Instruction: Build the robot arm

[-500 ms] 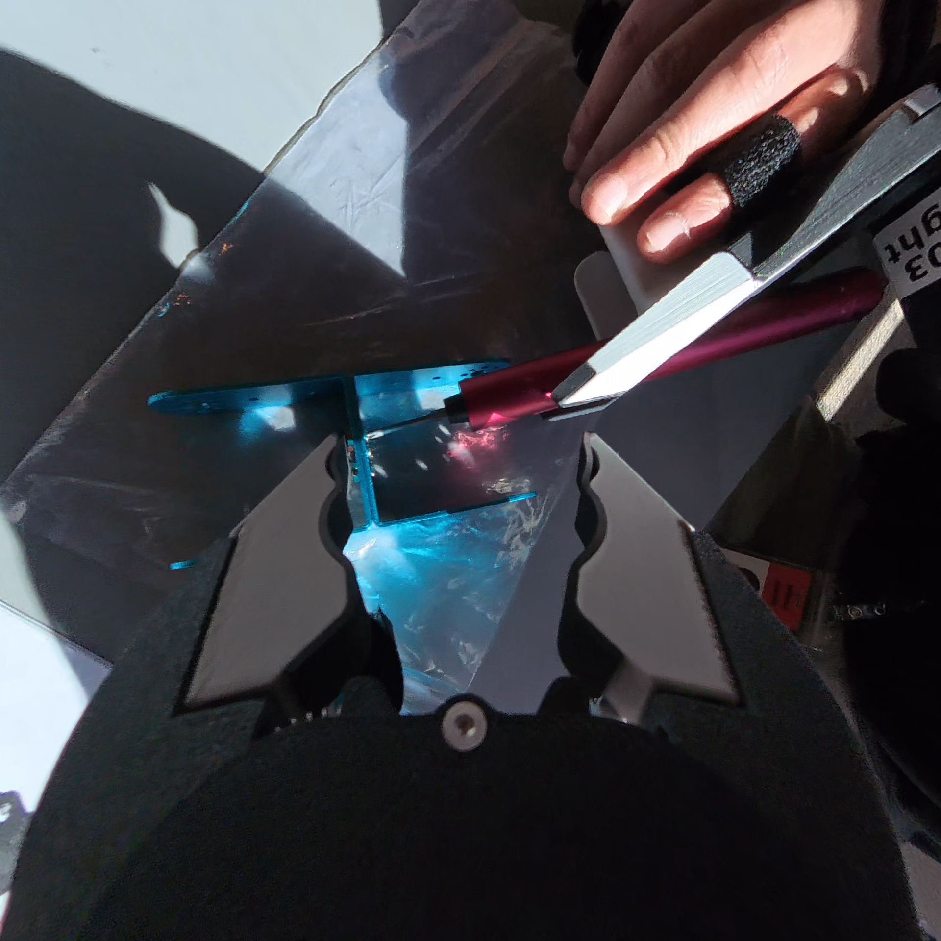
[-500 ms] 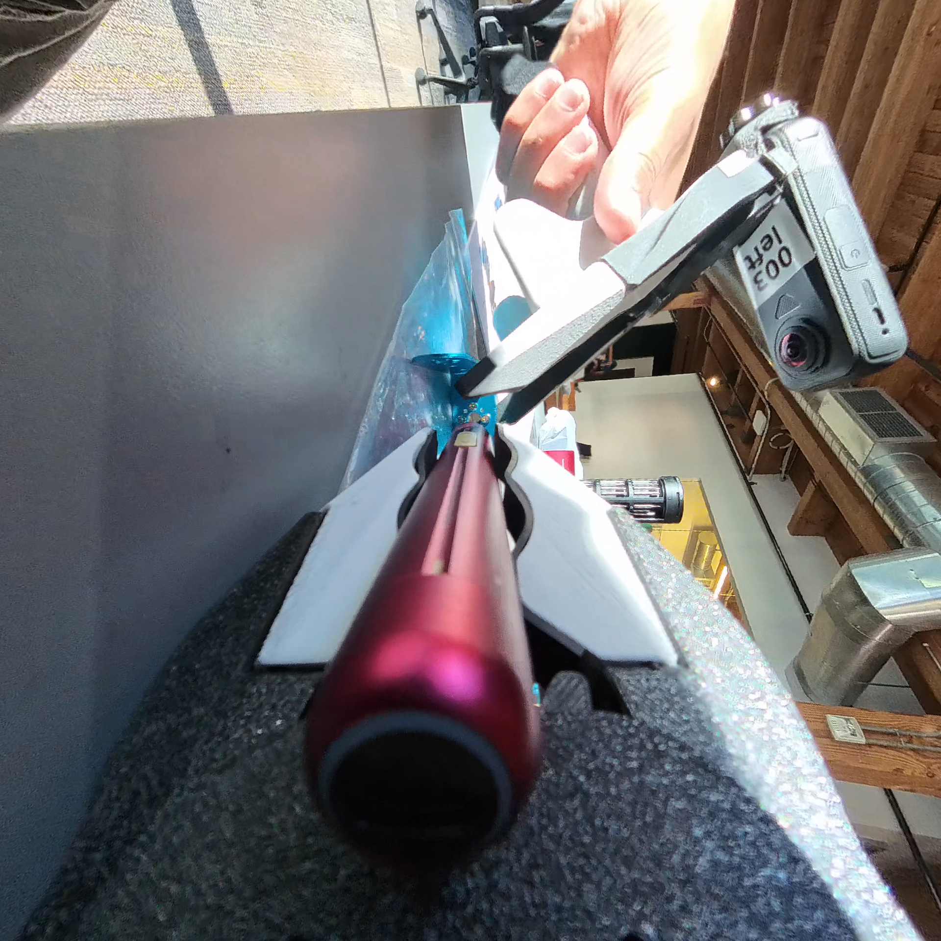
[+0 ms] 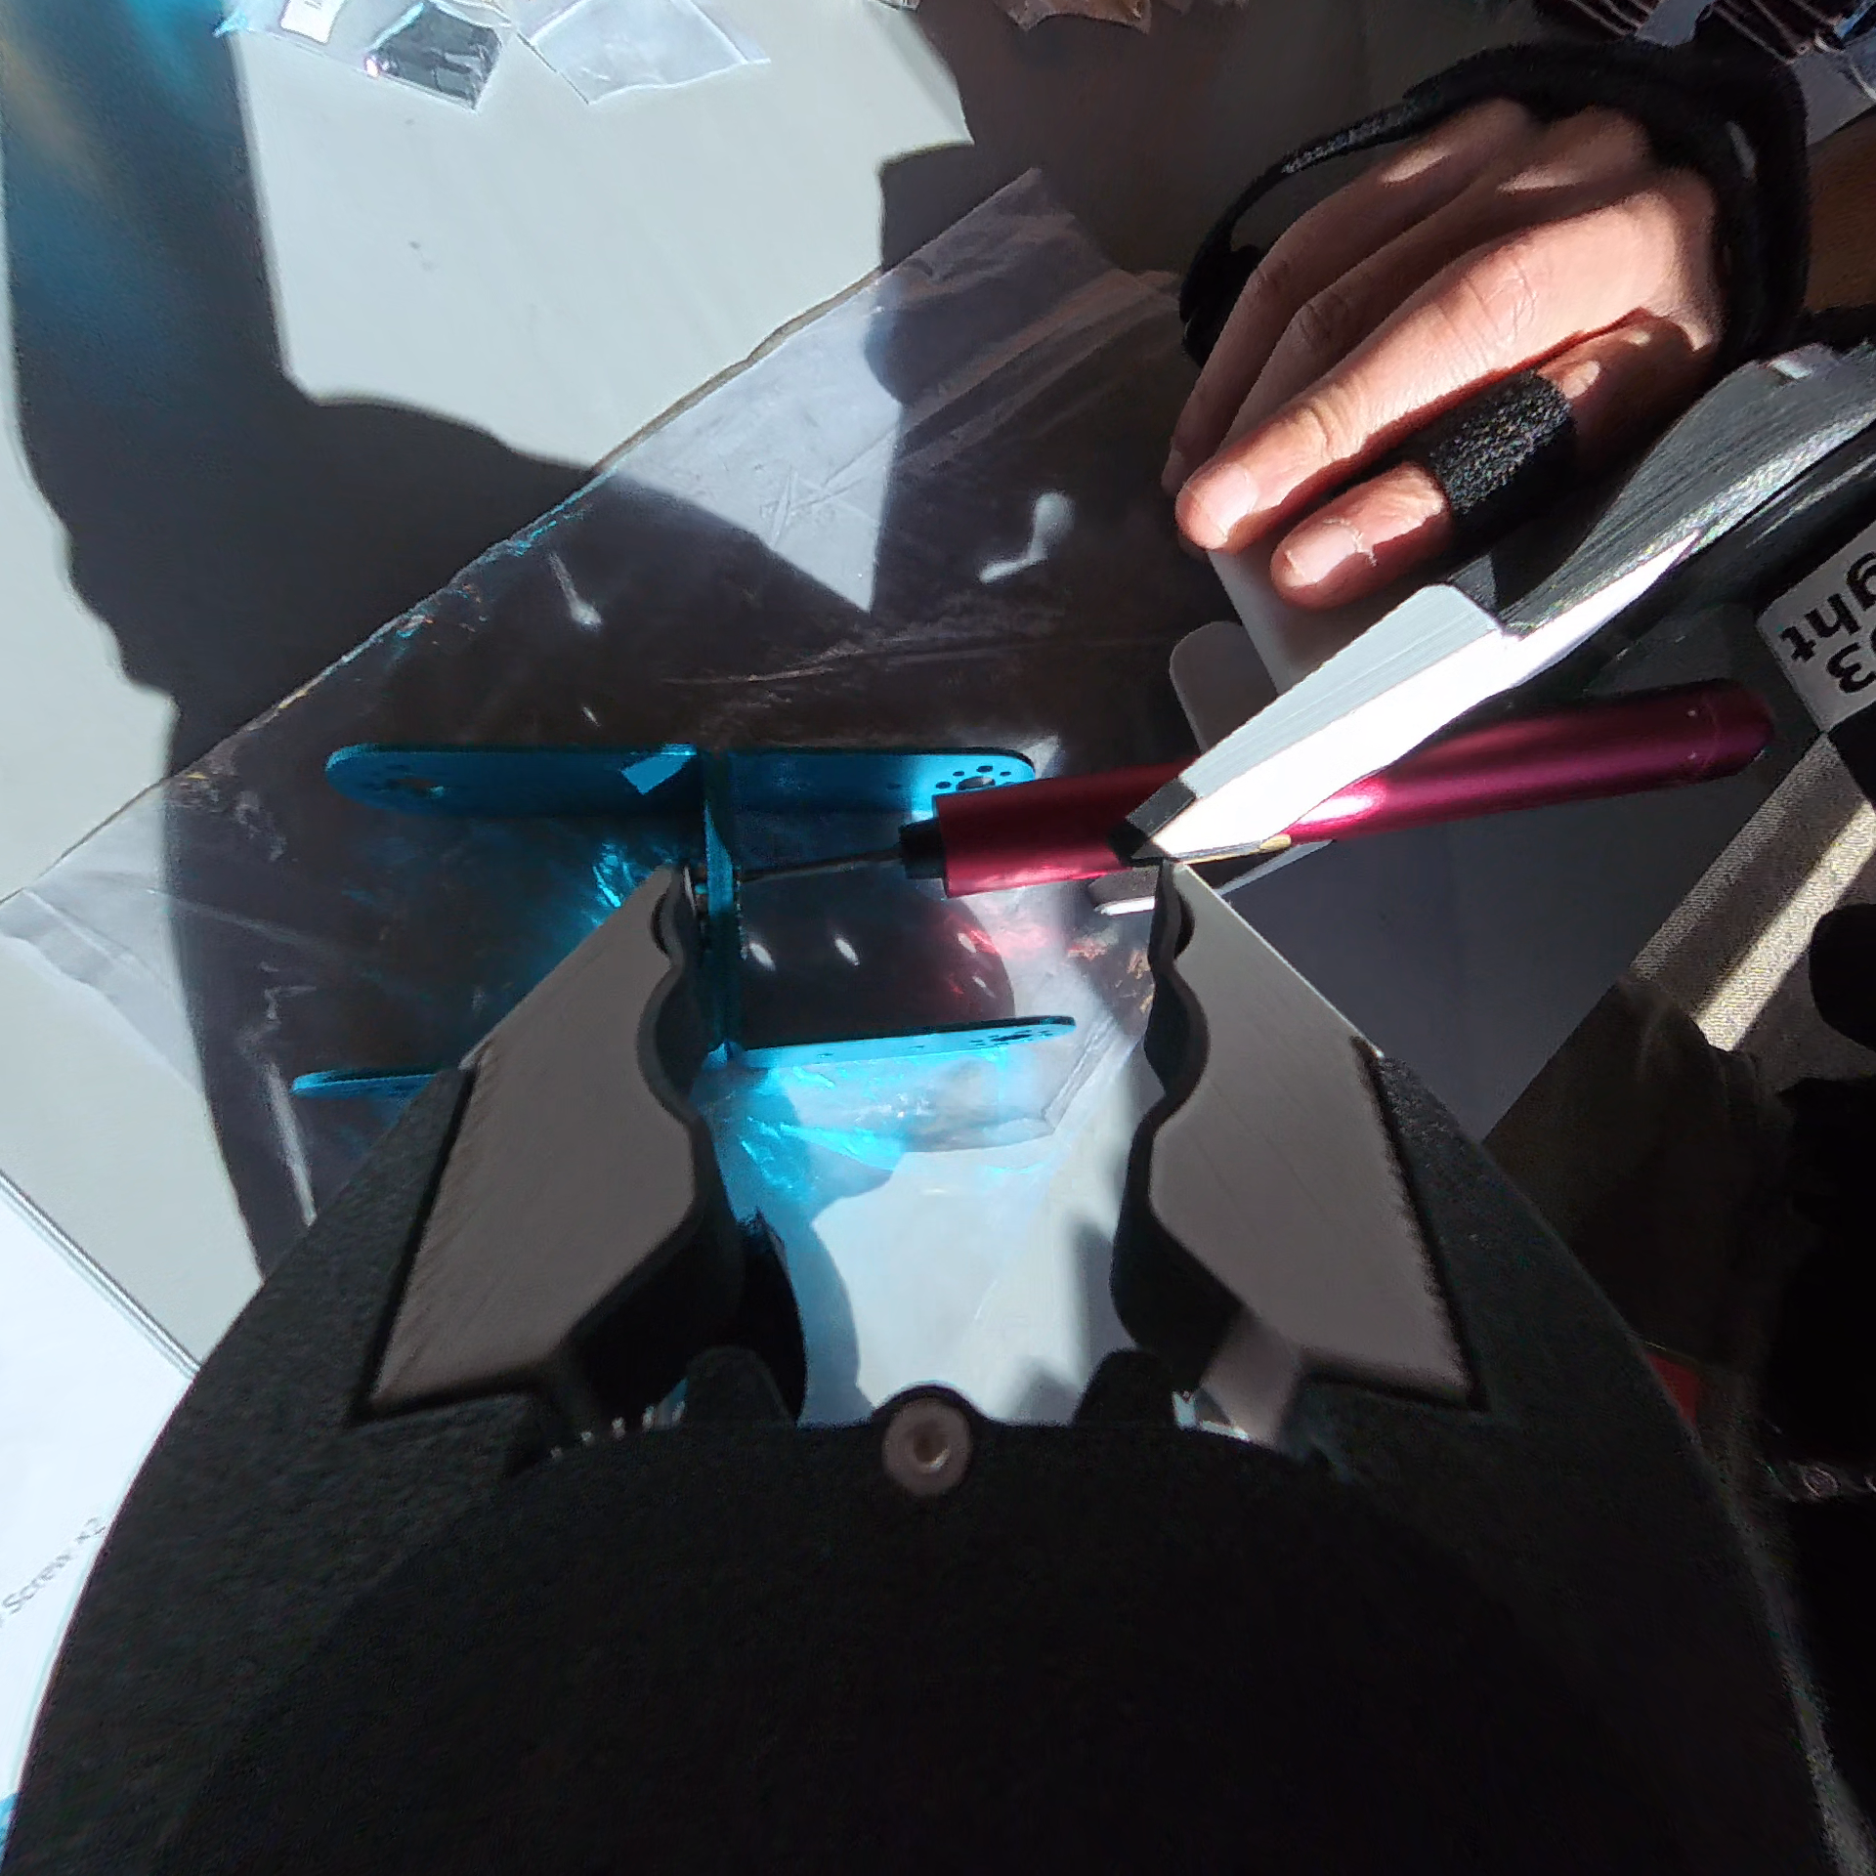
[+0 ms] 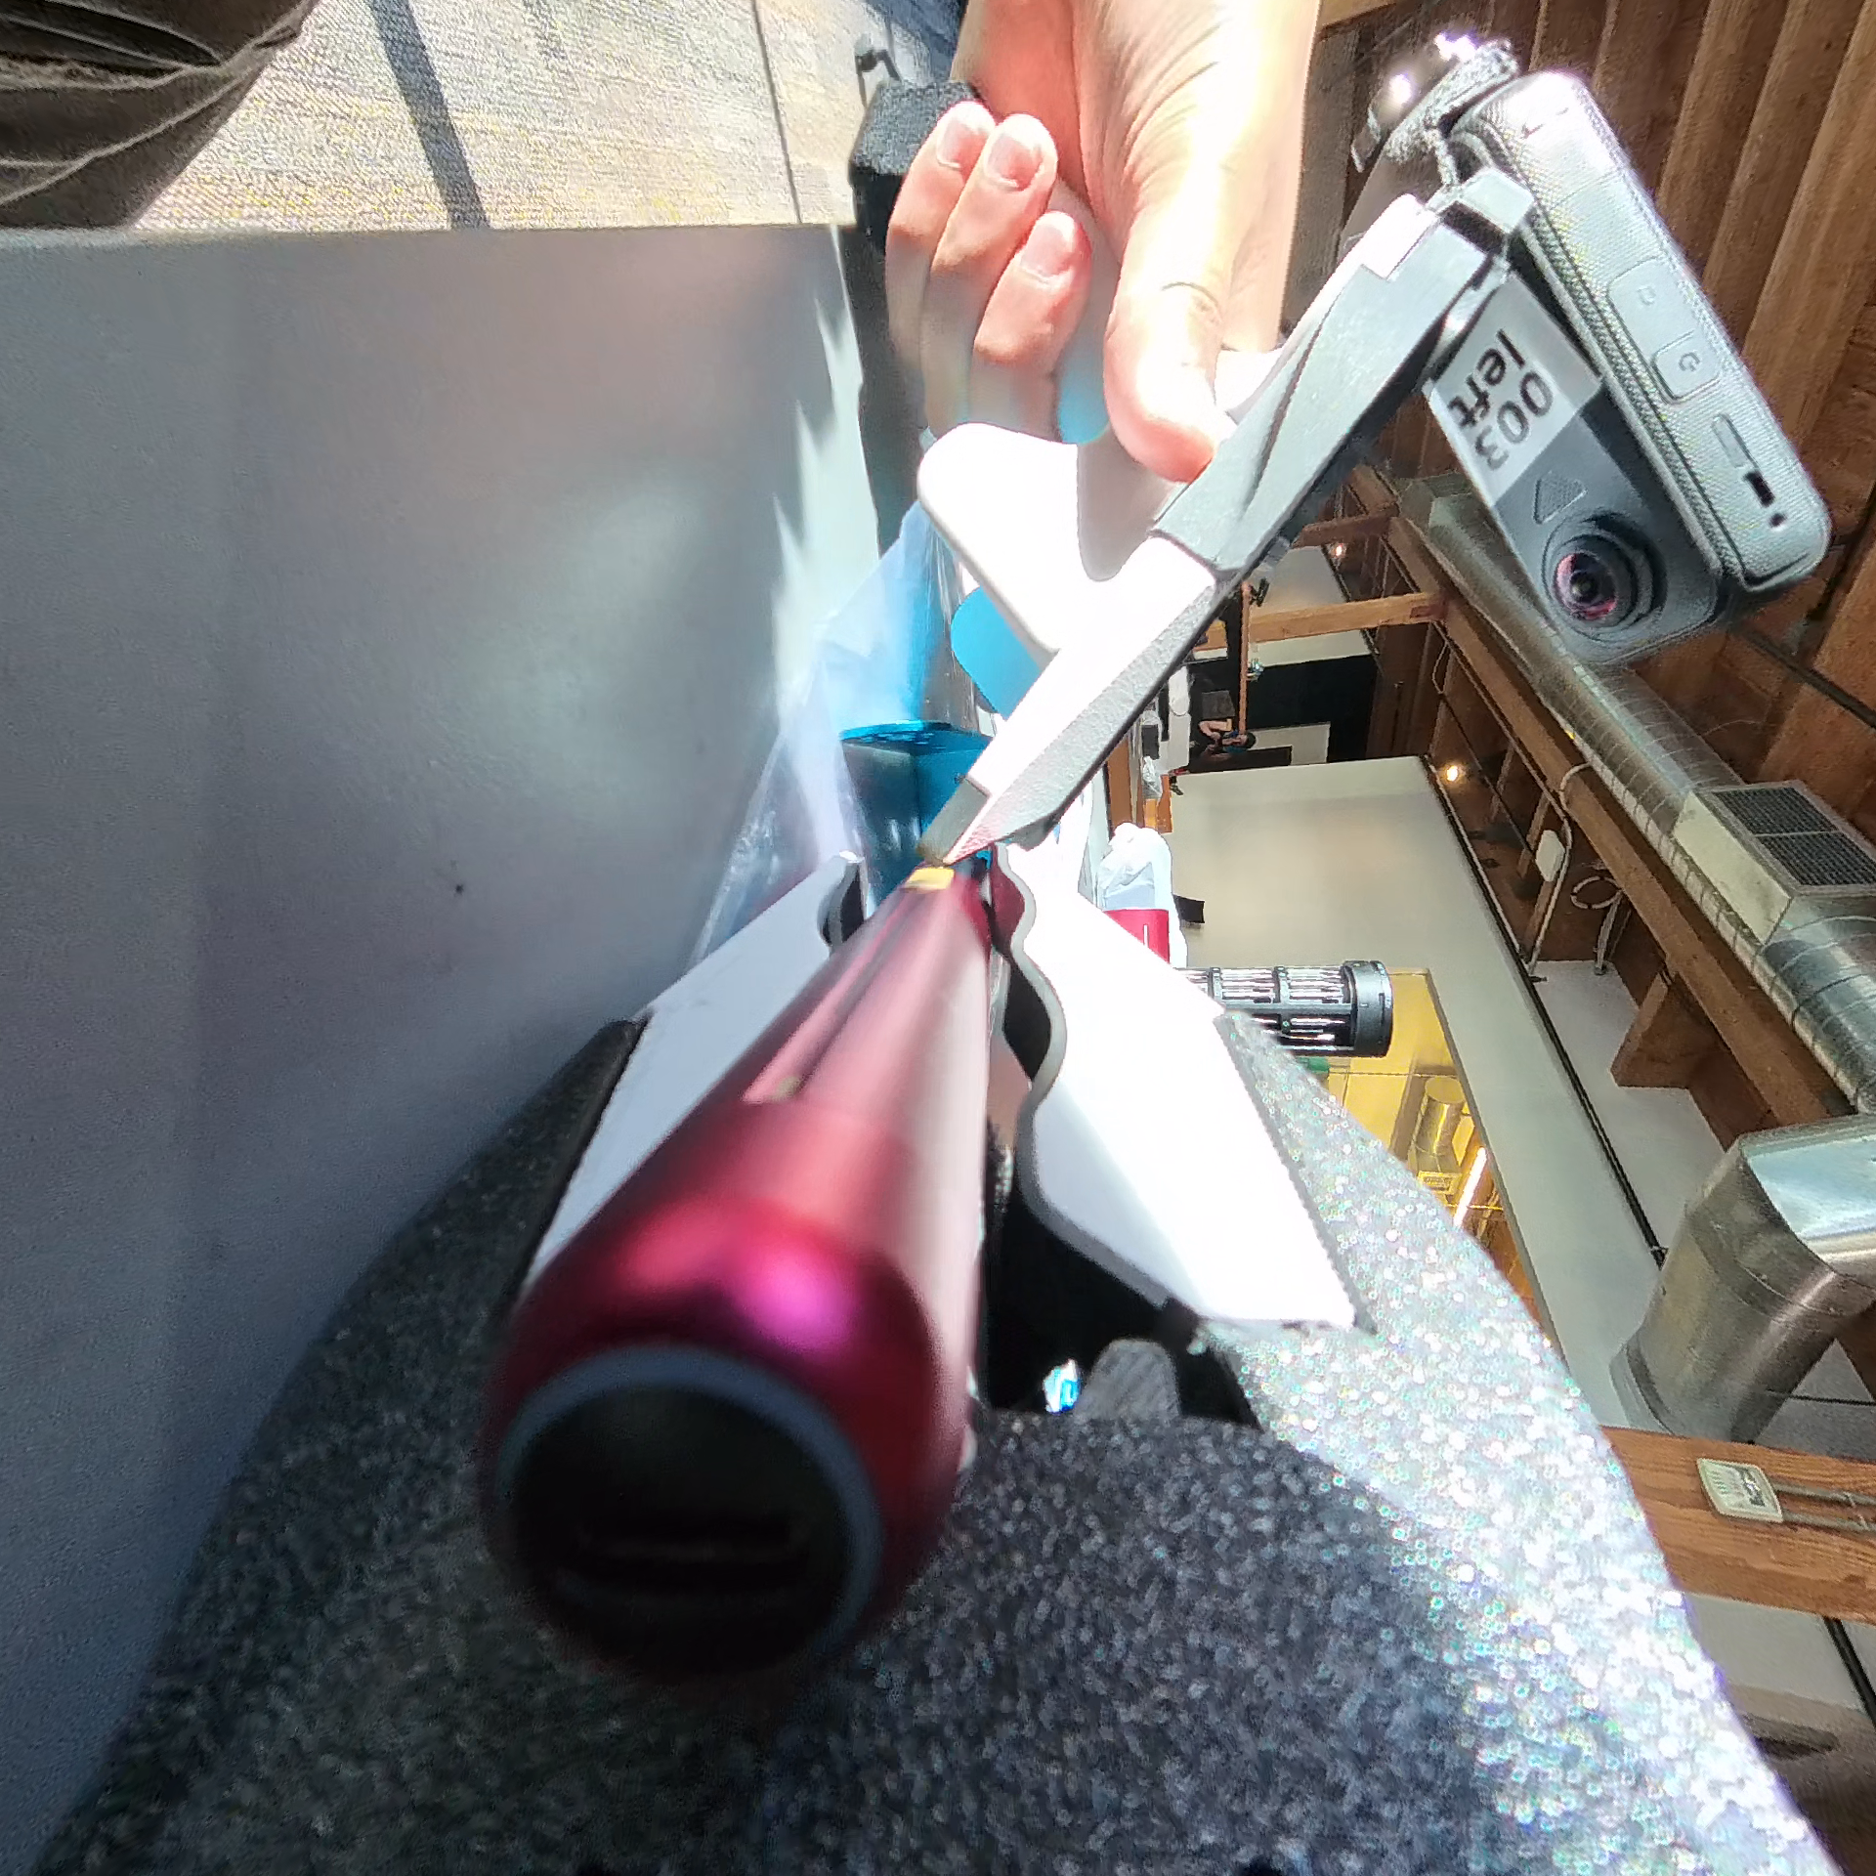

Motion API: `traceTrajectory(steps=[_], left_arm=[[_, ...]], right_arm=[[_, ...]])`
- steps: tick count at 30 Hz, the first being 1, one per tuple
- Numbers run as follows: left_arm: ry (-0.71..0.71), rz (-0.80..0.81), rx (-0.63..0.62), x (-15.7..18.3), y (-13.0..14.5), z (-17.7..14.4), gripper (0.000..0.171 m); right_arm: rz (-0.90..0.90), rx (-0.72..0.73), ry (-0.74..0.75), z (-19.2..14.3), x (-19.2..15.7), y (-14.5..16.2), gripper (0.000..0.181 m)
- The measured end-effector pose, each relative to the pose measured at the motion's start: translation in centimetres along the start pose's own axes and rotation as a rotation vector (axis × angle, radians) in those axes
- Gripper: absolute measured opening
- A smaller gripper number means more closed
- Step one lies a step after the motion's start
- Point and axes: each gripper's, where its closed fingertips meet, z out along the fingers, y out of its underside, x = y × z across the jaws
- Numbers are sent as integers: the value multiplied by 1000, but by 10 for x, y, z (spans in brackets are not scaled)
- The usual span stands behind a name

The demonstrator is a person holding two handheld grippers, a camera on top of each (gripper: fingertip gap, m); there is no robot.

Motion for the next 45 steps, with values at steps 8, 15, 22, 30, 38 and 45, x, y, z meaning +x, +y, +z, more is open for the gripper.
traceTrajectory(steps=[8, 15, 22, 30, 38, 45], left_arm=[[-24, 27, 6, -1, 2, 1, 88], [-71, 101, -63, -11, 9, 0, 68], [-85, 68, -107, -16, 14, -8, 56], [-45, 21, -140, -20, 14, -13, 45], [-83, -63, -118, -37, 6, -14, 13], [-31, -138, -32, -35, -20, -25, 6]], right_arm=[[-3, 4, -20, 1, -3, 0, 26], [77, 12, -13, -1, 3, 1, 25], [152, -18, -8, -3, 11, 11, 21], [91, -64, 6, 0, 10, 9, 21], [215, -17, -9, 0, 24, 20, 22], [407, 88, 11, -11, 54, 29, 20]])
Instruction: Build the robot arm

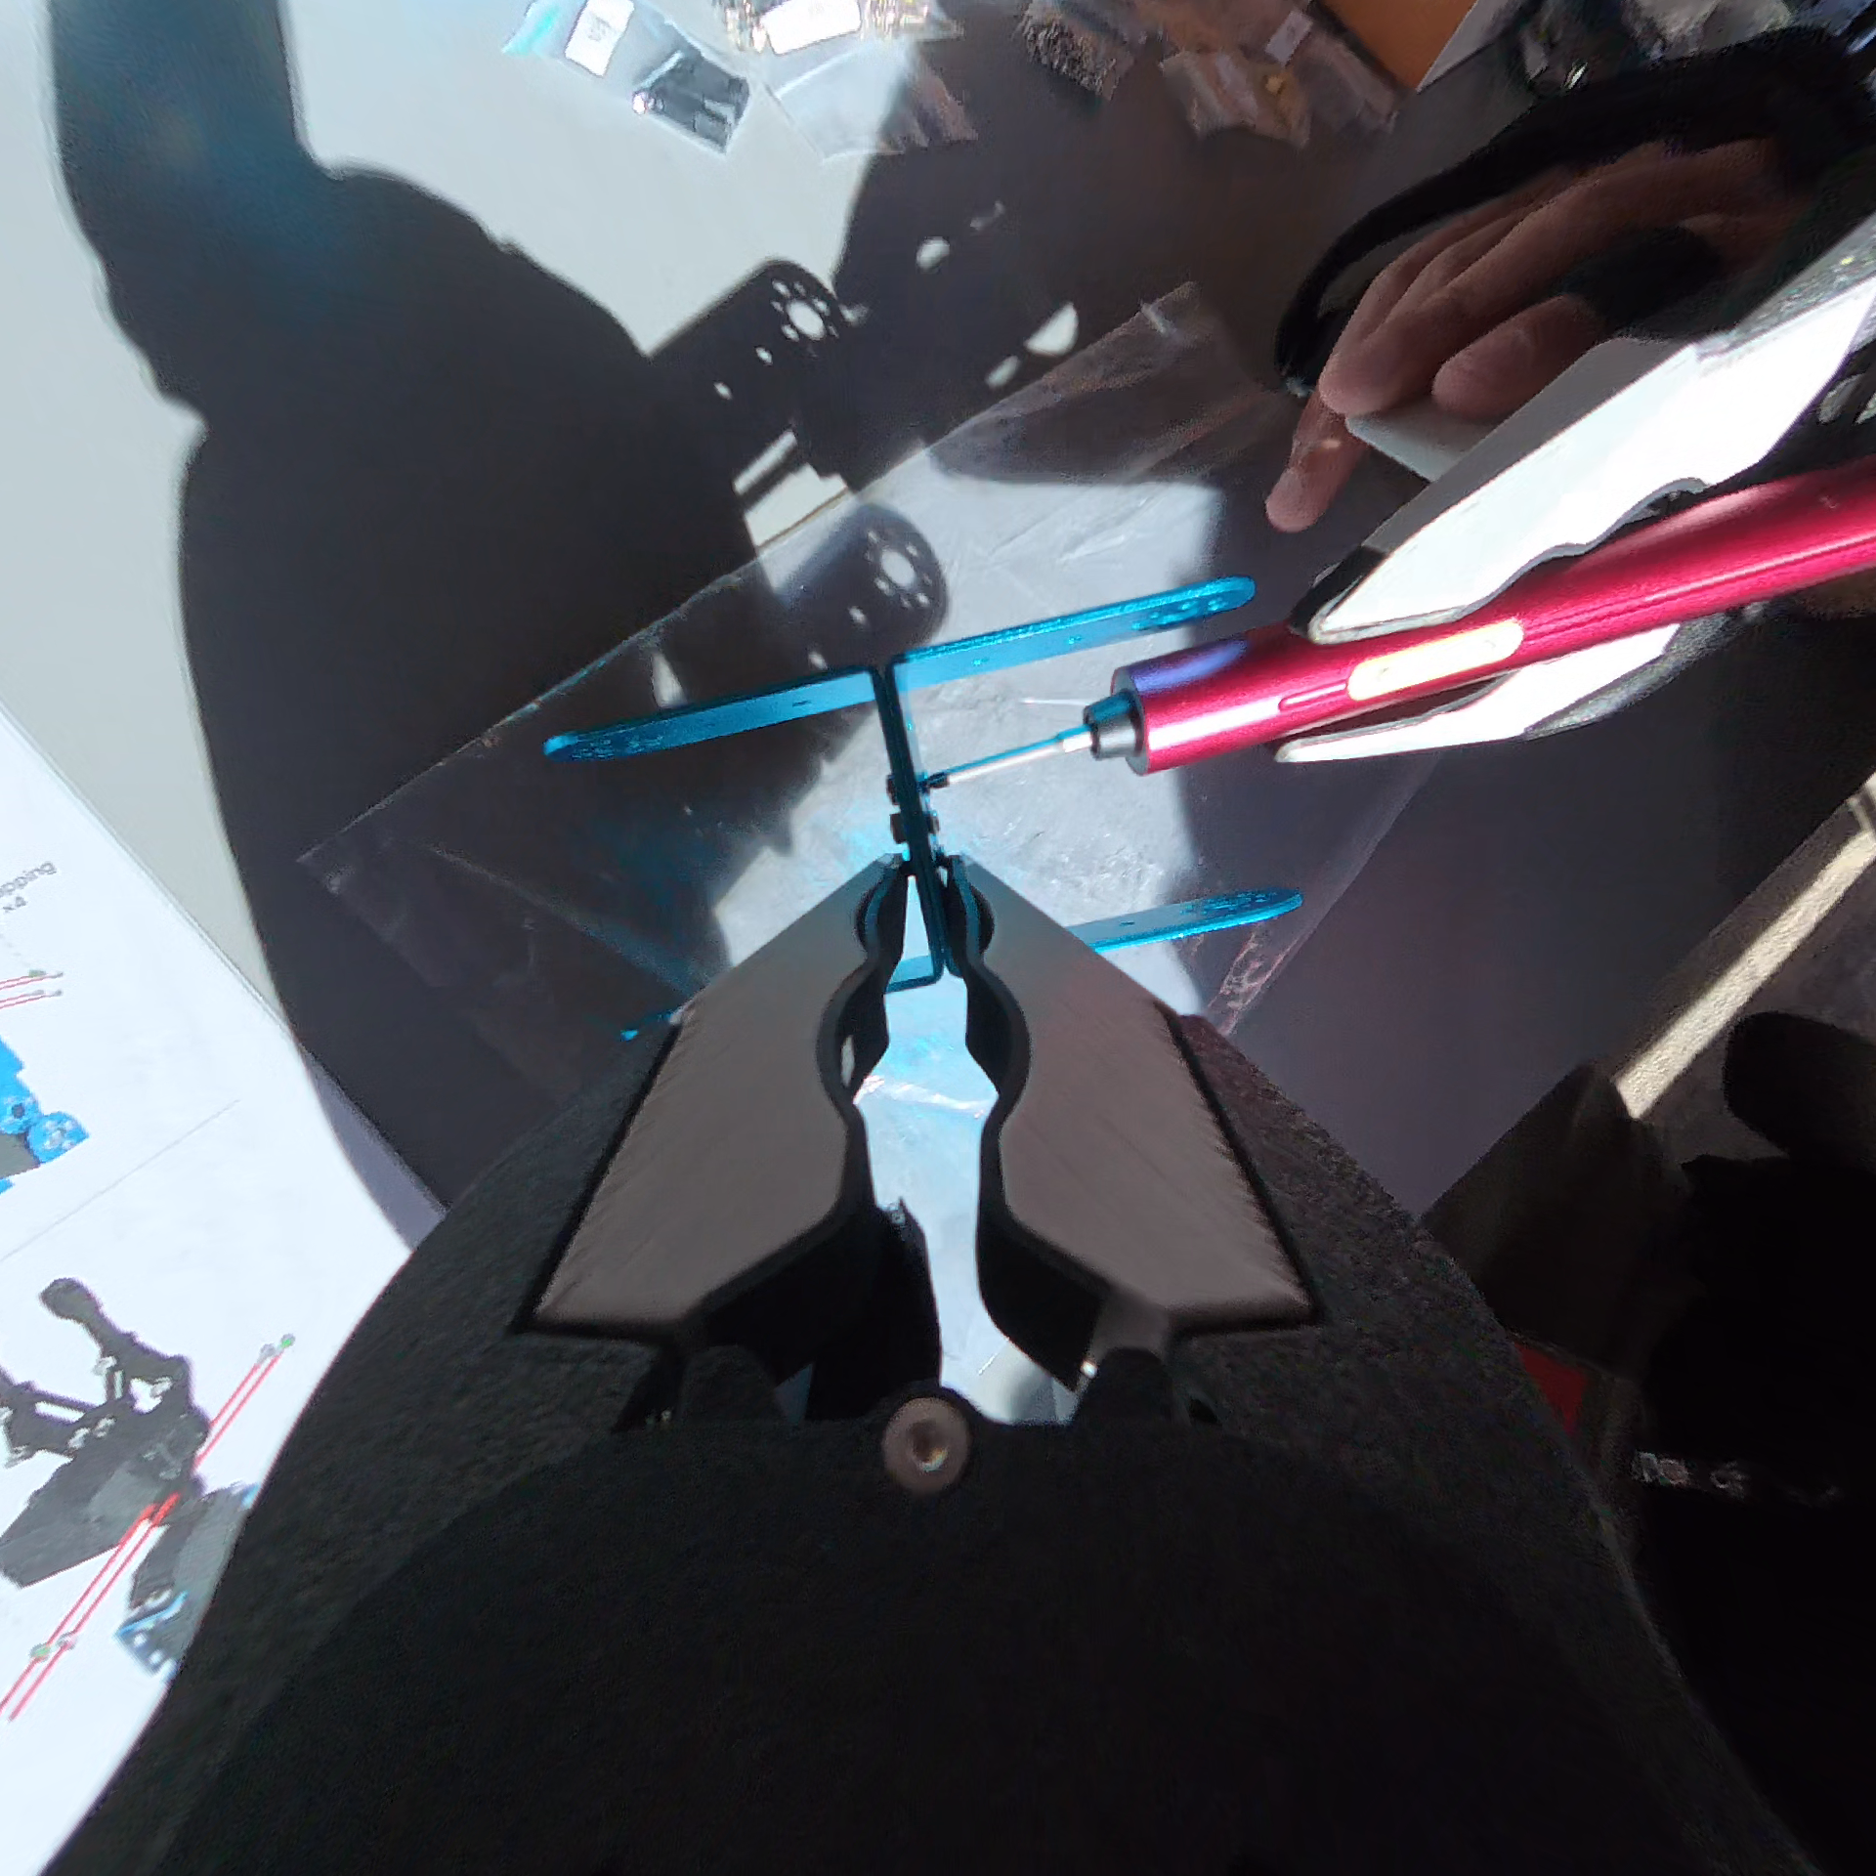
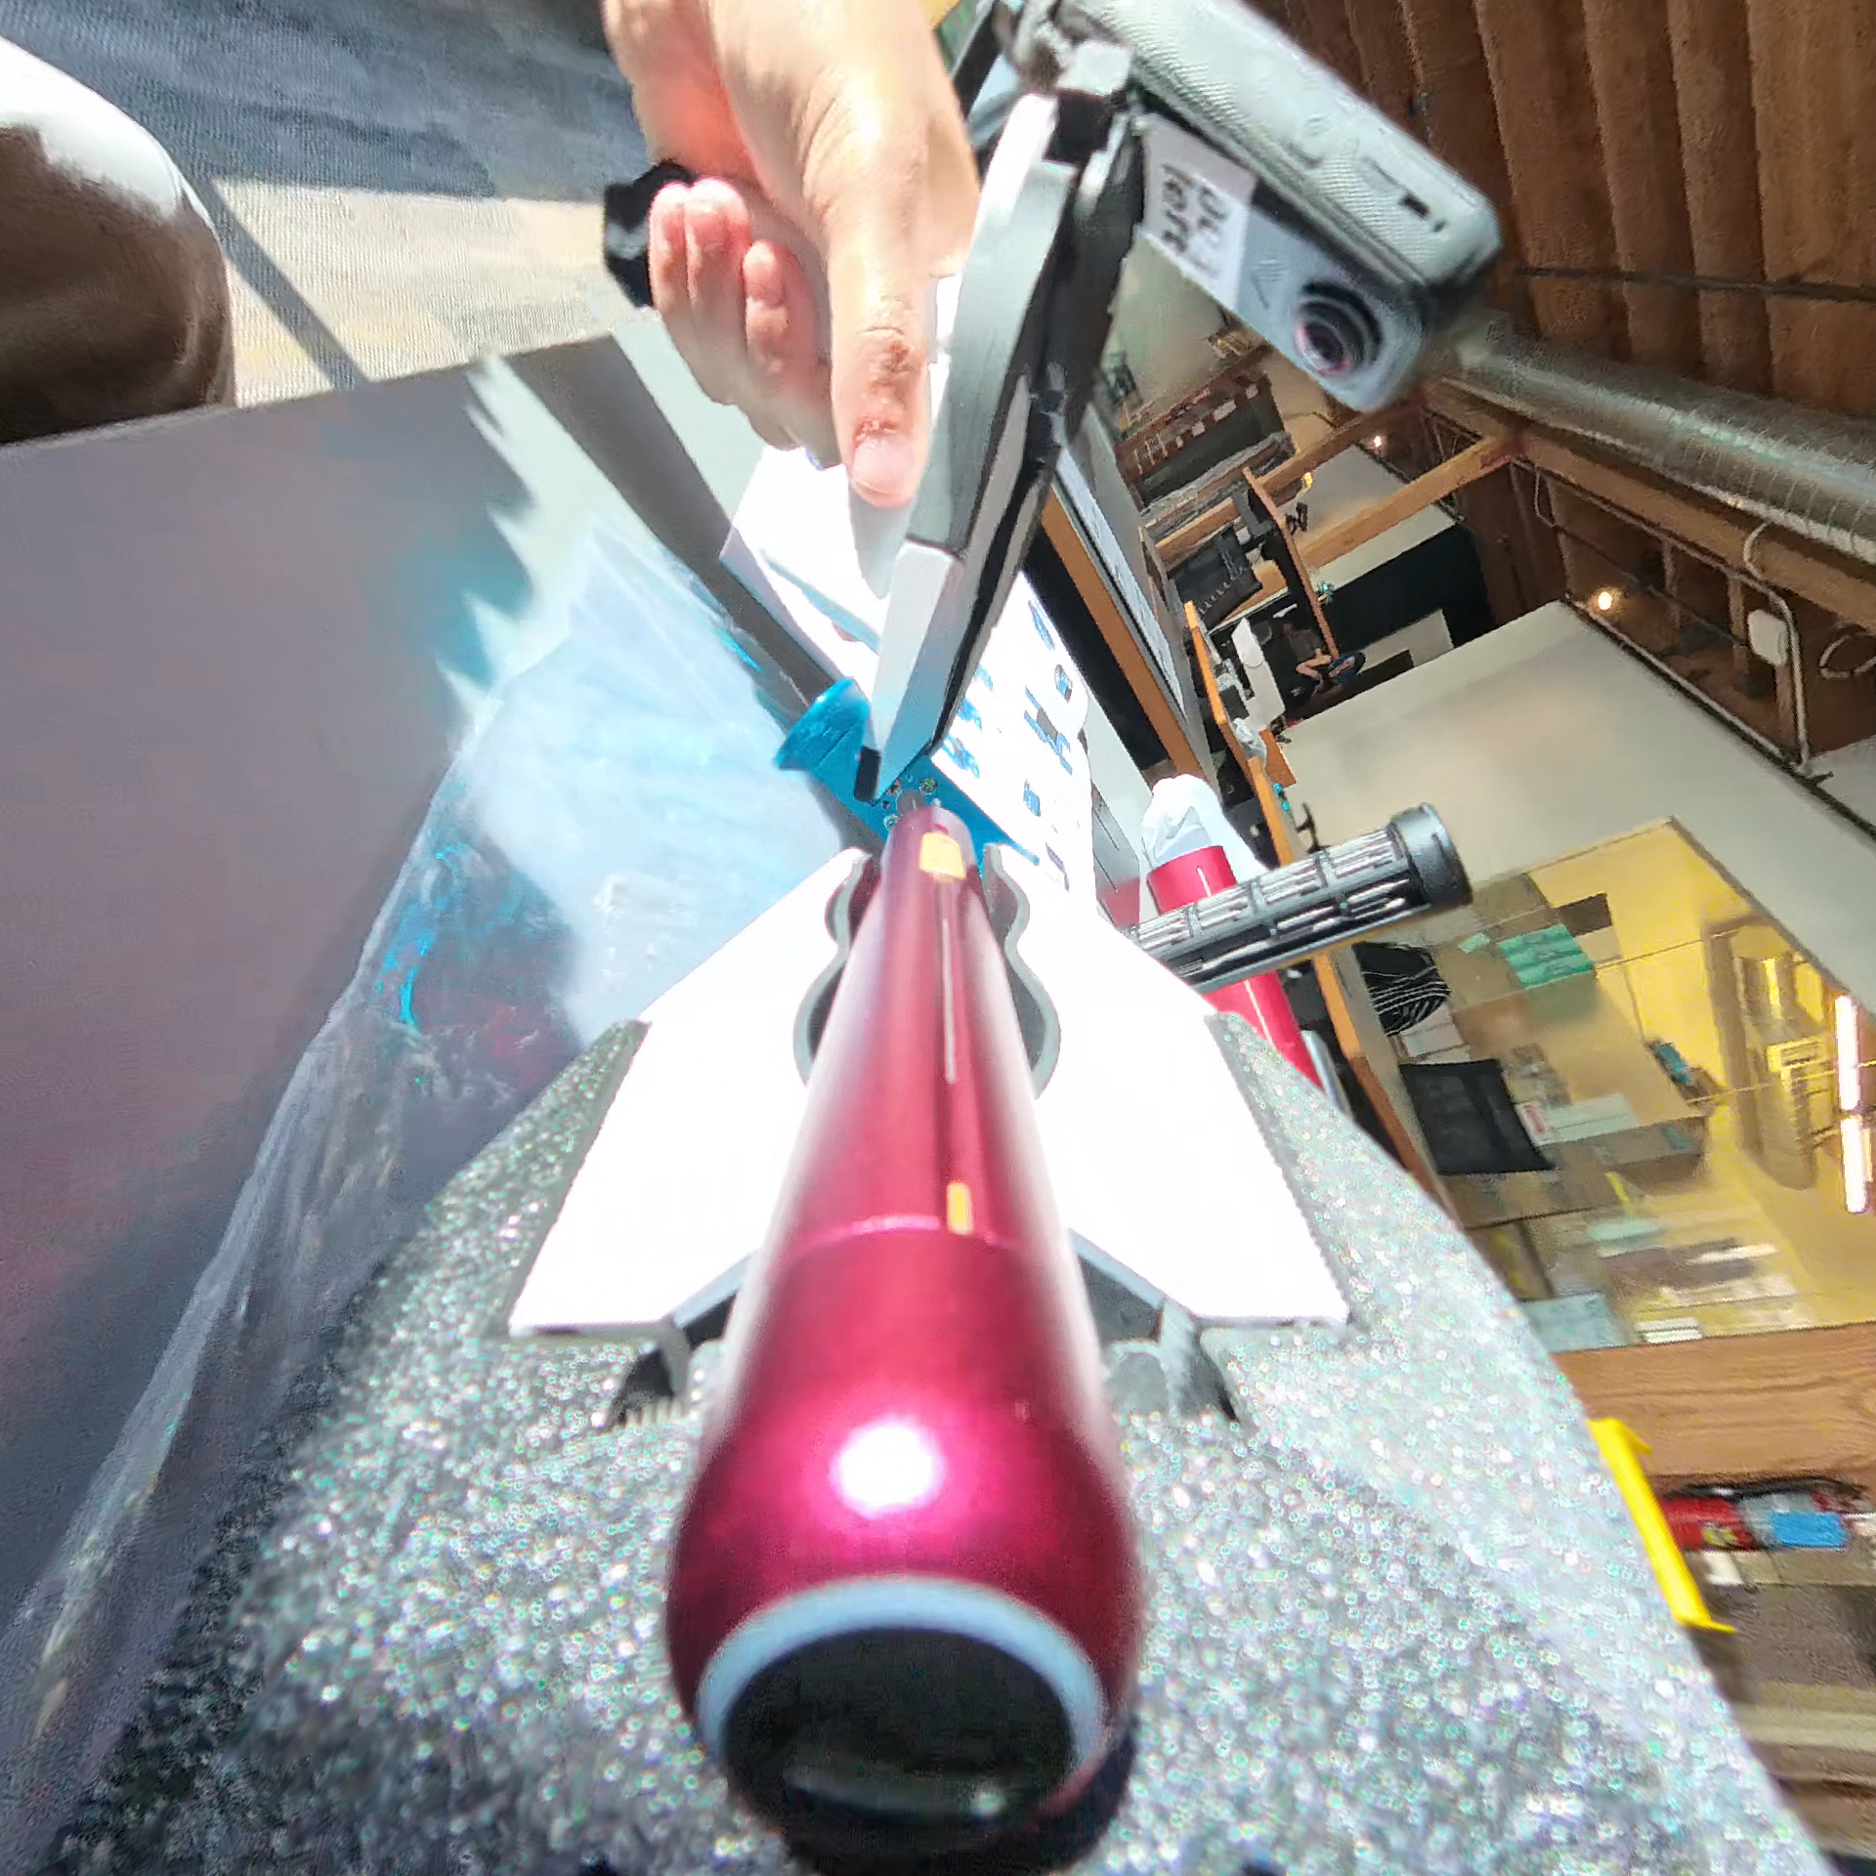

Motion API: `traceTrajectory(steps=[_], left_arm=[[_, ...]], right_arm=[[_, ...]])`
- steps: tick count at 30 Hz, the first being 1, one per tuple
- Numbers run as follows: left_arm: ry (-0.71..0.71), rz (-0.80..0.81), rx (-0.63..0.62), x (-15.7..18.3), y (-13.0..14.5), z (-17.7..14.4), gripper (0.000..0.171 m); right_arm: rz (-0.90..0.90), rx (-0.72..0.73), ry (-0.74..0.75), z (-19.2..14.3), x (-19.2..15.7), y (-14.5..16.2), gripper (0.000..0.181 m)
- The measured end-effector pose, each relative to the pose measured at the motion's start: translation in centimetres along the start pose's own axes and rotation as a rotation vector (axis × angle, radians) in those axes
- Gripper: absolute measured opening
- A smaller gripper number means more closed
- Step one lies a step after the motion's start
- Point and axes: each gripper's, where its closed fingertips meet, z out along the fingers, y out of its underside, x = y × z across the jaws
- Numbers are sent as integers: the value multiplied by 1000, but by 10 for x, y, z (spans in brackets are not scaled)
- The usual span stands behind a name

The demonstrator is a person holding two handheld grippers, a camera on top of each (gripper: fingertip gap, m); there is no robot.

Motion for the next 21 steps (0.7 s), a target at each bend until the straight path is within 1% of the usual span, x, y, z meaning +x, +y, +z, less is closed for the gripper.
traceTrajectory(steps=[4, 7, 9, 11, 12, 13, 14, 16, 17, 18, 21], left_arm=[[34, -36, 57, 11, -9, -2, 6], [82, -131, 131, 21, -14, -1, 6], [128, -195, 180, 30, -16, 1, 6], [174, -247, 237, 41, -19, 0, 6], [196, -288, 270, 45, -22, -1, 7], [230, -337, 295, 50, -23, -2, 6], [277, -395, 334, 56, -26, -3, 6], [370, -497, 401, 68, -32, -5, 6], [398, -540, 420, 72, -33, -4, 6], [411, -578, 431, 74, -34, -3, 6], [457, -651, 401, 78, -28, 6, 6]], right_arm=[[95, 20, -1, -11, 9, -4, 21], [162, 29, -12, -19, 14, -6, 21], [270, 13, -58, -26, 18, -8, 21], [358, 4, -129, -31, 27, -16, 21], [393, -21, -176, -33, 32, -19, 26], [435, -56, -233, -35, 36, -22, 22], [475, -84, -281, -37, 41, -26, 23], [522, -95, -355, -39, 54, -38, 20], [540, -109, -387, -38, 57, -42, 13], [534, -133, -415, -36, 58, -44, 18], [456, -238, -546, -29, 50, -46, 21]])
